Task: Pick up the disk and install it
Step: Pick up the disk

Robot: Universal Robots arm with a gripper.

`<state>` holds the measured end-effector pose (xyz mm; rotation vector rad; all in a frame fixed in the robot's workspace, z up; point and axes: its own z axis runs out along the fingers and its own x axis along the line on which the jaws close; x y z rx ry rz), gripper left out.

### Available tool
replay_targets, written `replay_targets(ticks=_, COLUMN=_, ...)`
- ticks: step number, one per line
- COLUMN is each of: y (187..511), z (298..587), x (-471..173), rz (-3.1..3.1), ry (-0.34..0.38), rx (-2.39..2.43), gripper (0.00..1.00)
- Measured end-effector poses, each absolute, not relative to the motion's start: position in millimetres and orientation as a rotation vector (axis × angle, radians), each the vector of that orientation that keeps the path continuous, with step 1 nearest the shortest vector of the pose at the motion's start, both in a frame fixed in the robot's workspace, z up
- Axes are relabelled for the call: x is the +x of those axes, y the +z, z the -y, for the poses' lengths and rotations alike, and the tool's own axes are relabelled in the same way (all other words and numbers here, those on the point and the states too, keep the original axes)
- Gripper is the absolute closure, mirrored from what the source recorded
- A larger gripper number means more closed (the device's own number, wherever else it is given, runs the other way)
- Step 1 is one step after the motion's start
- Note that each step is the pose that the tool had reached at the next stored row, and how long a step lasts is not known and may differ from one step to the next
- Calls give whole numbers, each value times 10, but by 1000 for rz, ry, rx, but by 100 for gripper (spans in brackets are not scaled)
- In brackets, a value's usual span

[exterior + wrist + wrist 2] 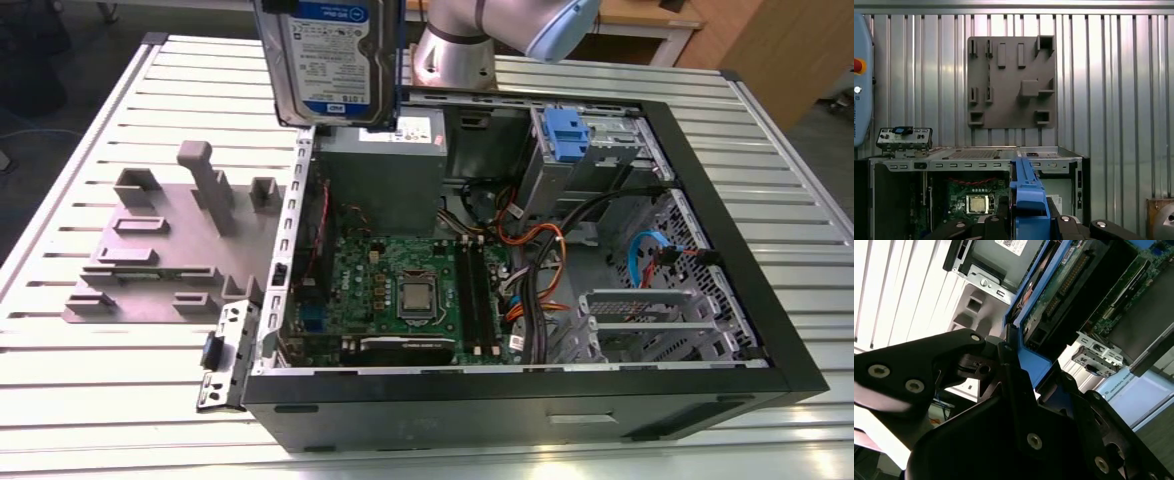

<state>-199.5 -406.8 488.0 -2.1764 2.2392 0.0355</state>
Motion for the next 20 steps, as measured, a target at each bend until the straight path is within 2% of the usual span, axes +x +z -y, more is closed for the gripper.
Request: replay_targets(ticks=20, y=4879, z=4164, x=-1708, rz=-2242, ry=36, rx=-2173, gripper=63)
